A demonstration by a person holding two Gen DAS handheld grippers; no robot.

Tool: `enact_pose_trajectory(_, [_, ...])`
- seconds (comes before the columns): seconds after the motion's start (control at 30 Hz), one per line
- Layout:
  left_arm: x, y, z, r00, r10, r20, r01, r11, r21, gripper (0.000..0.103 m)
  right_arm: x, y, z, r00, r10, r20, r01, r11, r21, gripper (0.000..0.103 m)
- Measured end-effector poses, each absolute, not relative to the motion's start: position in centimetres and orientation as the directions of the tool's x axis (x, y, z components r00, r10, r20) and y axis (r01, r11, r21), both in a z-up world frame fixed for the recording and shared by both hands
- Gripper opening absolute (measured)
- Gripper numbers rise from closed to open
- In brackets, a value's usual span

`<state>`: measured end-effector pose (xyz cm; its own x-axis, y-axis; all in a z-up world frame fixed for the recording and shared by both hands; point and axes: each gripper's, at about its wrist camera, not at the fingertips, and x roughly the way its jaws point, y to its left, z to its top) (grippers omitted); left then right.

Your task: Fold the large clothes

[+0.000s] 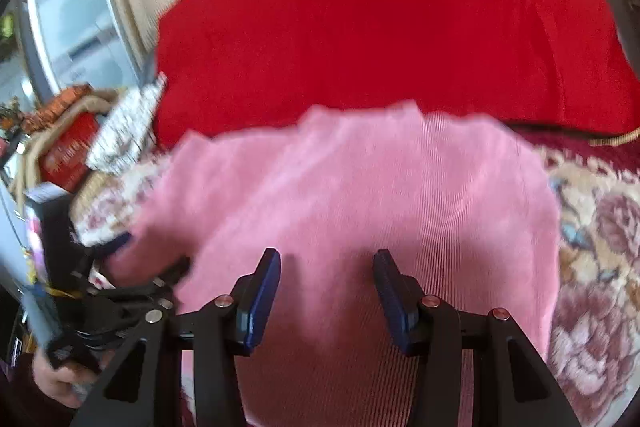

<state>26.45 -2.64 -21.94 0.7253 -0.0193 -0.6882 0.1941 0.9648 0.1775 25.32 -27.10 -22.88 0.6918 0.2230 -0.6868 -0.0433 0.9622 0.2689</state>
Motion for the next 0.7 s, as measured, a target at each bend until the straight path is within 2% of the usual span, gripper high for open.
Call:
enact_pose_trajectory(0.23, [26.4, -2.3, -21.7, 0.724, -0.024, -0.690, 0.190, 0.968, 0.165, 0.099, 25.4, -27.1, -23.1, 0.688, 0.222, -0.691, -0.048, 0.964, 0.262, 0.053])
enact_pose_trajectory(0.43, [24.7, 0.7, -19.6, 0.752, -0.013, -0.659, 0.089, 0.993, 0.082, 0.099, 25.6, -26.9, -23.2, 0.687, 0.213, -0.694, -0.051, 0.968, 0.246, 0.054])
enact_pose_trajectory(0.57, [21.8, 3.9, -19.2, 0.757, -0.039, -0.652, 0.004, 0.998, -0.056, 0.099, 25.6, -26.7, -23.2, 0.689, 0.210, -0.694, -0.054, 0.970, 0.239, 0.054])
enact_pose_trajectory(0.7, [18.7, 7.1, -20.7, 0.742, -0.178, -0.646, -0.025, 0.956, -0.292, 0.099, 25.6, -27.1, -23.2, 0.684, 0.230, -0.692, -0.056, 0.963, 0.264, 0.054])
